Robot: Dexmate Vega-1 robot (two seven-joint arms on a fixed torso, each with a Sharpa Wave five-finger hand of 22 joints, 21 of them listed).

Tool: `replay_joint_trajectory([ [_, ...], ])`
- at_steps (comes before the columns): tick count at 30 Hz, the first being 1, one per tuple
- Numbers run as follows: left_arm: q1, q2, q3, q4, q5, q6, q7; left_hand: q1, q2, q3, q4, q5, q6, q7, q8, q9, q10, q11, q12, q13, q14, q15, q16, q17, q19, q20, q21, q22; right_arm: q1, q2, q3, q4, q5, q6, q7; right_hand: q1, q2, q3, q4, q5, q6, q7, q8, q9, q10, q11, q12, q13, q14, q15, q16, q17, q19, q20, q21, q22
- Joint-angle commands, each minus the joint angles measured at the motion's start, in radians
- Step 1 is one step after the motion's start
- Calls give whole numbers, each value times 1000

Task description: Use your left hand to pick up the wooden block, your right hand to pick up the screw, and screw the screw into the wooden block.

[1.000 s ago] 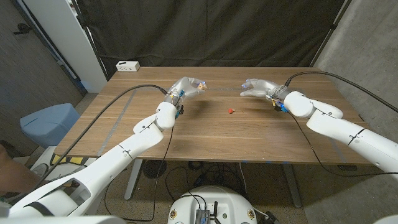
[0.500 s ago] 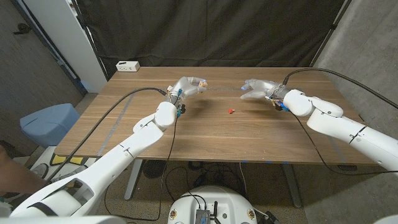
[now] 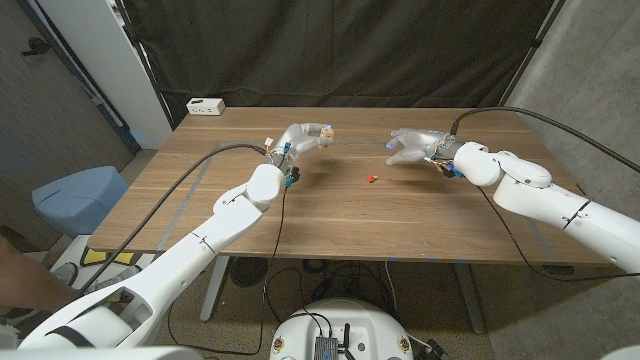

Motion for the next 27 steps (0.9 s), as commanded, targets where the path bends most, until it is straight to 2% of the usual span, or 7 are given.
replay_joint_trajectory([
  [1,6,-1,-11,39,-88,-57,-18,0,8,-4,-1,4,6,2,7,6,-3,-2,3,3,-10,-93,-5,4,-7,-1,0,5,18,-7,-19,-21,-91,13,58,21,0,8,-1,-3,3,-5,7,5,-3,-5,-4,2,3,-2,-4,2,5,5,-2,3],
  [6,7,0,-10,47,-93,-46,-8,-1,10,-5,0,4,6,2,8,6,-5,-2,2,5,-11,-91,-5,4,-9,0,0,5,32,3,-35,-11,-138,30,74,35,-5,13,-2,-5,7,-12,10,7,-9,-10,-6,3,2,-2,-5,3,8,8,-2,2],
  [19,-5,-10,-11,111,-132,-111,-26,-4,13,-8,2,4,5,2,8,7,-6,-2,2,9,-11,-91,-5,5,-12,-3,1,6,57,39,-67,32,-253,81,69,71,-15,27,-4,-7,9,-14,13,10,-20,-23,-10,3,7,-2,-4,3,19,15,0,2],
  [27,-11,-33,-14,153,-162,-148,-31,-6,15,-9,3,4,4,2,8,8,-5,-2,2,12,-12,-92,-4,5,-15,-2,1,6,71,51,-88,44,-333,104,77,89,-21,34,-4,-8,2,-26,12,12,-25,-25,-11,4,9,-2,-3,4,24,17,0,3],
])
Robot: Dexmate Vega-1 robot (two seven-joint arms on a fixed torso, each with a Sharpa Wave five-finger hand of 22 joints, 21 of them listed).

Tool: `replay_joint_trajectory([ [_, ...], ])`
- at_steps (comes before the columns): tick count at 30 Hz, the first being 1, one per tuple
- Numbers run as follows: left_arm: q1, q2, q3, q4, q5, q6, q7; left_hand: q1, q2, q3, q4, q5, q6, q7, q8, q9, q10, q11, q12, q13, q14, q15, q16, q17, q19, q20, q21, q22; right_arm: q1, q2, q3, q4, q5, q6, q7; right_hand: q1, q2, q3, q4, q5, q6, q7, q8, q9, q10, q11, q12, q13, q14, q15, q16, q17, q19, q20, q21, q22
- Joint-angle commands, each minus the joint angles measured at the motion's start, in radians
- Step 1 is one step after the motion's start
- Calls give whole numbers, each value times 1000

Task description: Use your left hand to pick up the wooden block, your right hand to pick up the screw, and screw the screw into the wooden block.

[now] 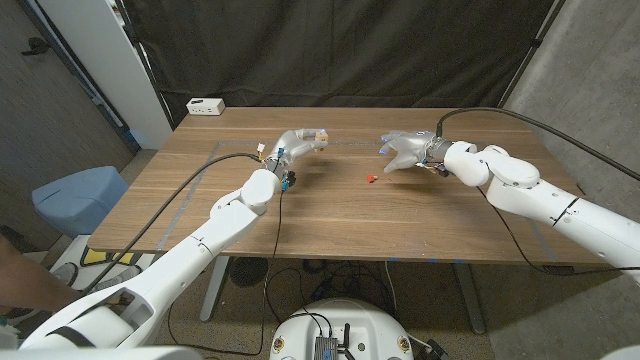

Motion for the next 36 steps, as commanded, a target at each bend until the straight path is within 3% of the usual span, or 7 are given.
replay_joint_trajectory([
  [1,-10,-26,-3,58,-47,-59,-9,-2,12,-4,0,5,4,1,3,3,-5,-2,6,5,-2,-93,-4,6,-10,3,1,6,27,26,-37,25,-120,31,14,19,-3,9,0,-2,-1,-9,4,3,-7,-1,-5,4,9,-2,-4,4,6,-1,-1,2],
  [22,-39,-58,10,145,-76,-116,-28,-4,18,-8,0,6,21,2,11,4,2,-2,8,13,7,-87,1,7,-14,4,3,6,74,77,-74,73,-234,88,56,50,-17,21,1,-3,-8,-12,7,9,-16,9,-5,5,5,2,-5,6,6,11,-3,3],
  [36,-56,-62,20,163,-64,-114,-26,-6,21,-10,2,6,26,3,13,4,2,-2,7,16,7,-90,1,7,-14,5,4,6,108,114,-103,106,-266,124,83,66,-28,29,5,-5,-18,-15,9,15,-29,10,-6,6,-8,13,-9,8,3,15,-5,3],
])
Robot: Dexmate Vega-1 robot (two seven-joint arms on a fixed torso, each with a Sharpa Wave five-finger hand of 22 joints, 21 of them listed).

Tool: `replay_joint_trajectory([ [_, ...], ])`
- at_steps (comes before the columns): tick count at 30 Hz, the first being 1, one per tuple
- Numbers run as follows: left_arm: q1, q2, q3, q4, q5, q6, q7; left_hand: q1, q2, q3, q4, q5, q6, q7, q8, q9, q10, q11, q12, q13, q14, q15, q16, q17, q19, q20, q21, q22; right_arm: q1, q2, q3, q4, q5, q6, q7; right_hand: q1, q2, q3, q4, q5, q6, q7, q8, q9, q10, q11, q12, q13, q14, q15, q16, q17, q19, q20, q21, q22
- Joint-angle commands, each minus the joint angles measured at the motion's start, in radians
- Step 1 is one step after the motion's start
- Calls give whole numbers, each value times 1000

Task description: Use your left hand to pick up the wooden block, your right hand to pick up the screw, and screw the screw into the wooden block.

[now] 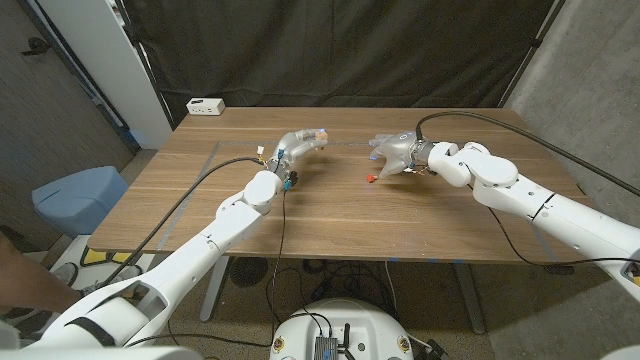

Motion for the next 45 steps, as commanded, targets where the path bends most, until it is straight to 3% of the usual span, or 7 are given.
replay_joint_trajectory([
  [1,-15,-8,8,26,5,-8,-2,3,13,-2,2,6,15,-1,7,4,4,-3,6,3,7,-91,2,3,-8,0,4,1,31,34,-26,31,-30,36,20,16,1,8,1,-1,-6,-4,9,6,-8,-1,-3,6,-6,3,-6,3,4,5,-1,3],
  [12,-25,-16,16,53,13,-28,-4,2,14,-4,2,7,17,-2,7,4,5,-3,5,6,9,-93,3,3,-7,-3,5,1,40,47,-28,56,0,63,20,22,-4,12,4,-2,-5,-2,13,10,-15,7,-3,6,-13,9,-7,4,3,5,-1,3],
  [20,-26,-18,22,54,19,-22,-2,1,16,-5,2,7,15,-2,7,4,5,-3,5,7,9,-94,3,4,-8,-2,5,2,35,48,-31,56,8,61,27,31,-10,18,6,-2,10,15,27,17,-26,31,-3,7,-19,15,-7,6,2,5,-1,3],
  [45,-34,-21,35,56,29,-9,-10,5,19,-7,-1,7,17,-2,8,4,5,-3,2,12,9,-97,4,4,-7,-4,7,2,67,73,-65,140,1,111,-27,56,-19,33,7,-1,54,19,61,32,-13,19,6,9,-6,4,2,8,1,-1,-1,4],
])
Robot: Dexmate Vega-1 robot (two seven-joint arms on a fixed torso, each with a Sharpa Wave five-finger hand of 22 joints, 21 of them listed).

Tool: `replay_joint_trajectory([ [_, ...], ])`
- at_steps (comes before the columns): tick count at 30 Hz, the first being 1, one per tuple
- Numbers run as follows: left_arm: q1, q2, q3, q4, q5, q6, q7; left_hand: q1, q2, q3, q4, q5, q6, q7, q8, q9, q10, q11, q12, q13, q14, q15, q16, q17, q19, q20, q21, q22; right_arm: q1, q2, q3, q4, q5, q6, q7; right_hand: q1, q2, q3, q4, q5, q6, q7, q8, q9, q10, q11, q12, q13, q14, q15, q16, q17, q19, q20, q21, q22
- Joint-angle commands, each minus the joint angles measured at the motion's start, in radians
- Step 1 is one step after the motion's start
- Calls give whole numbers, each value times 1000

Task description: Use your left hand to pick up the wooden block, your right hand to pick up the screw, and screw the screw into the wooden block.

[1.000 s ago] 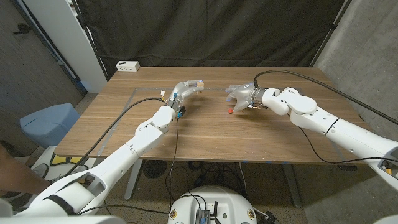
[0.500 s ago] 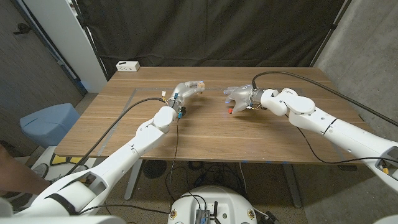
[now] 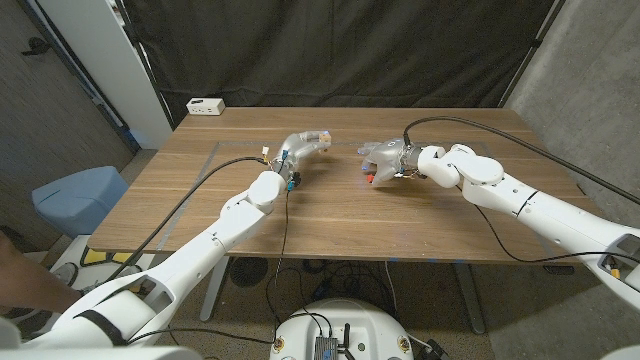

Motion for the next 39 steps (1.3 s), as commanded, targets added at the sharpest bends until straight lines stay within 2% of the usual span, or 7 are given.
replay_joint_trajectory([
  [1,-5,-3,6,5,4,3,-6,5,12,0,-1,7,17,-2,7,4,5,-3,6,4,9,-96,4,4,-1,1,7,2,17,10,-15,40,-1,27,-27,15,1,9,0,-1,9,-1,7,5,5,-7,6,4,7,-8,9,4,1,-1,-1,4],
  [11,-10,-16,7,55,-7,-69,-30,6,15,-2,-1,8,23,-2,10,4,6,-3,5,7,10,-101,5,5,-5,-3,6,2,34,8,-23,66,3,68,-51,27,-1,16,-1,0,13,-2,15,10,9,-12,7,5,10,-13,11,5,6,-4,0,3],
  [18,1,-14,3,41,-8,-60,-22,7,15,-3,-2,8,23,-2,10,4,7,-3,4,8,11,-102,6,5,-4,-4,7,2,47,8,-28,86,3,97,-63,32,-3,20,0,1,13,-3,20,14,11,-21,8,5,14,-19,12,5,8,-5,0,3],
  [39,11,-8,-5,48,-16,-78,-30,3,21,-5,0,8,25,-2,11,4,8,-3,3,12,14,-104,8,6,-5,-8,7,3,71,17,-35,140,16,150,-95,38,-11,25,4,1,29,-1,39,25,22,-23,10,5,24,-29,16,7,13,-8,2,4],
])
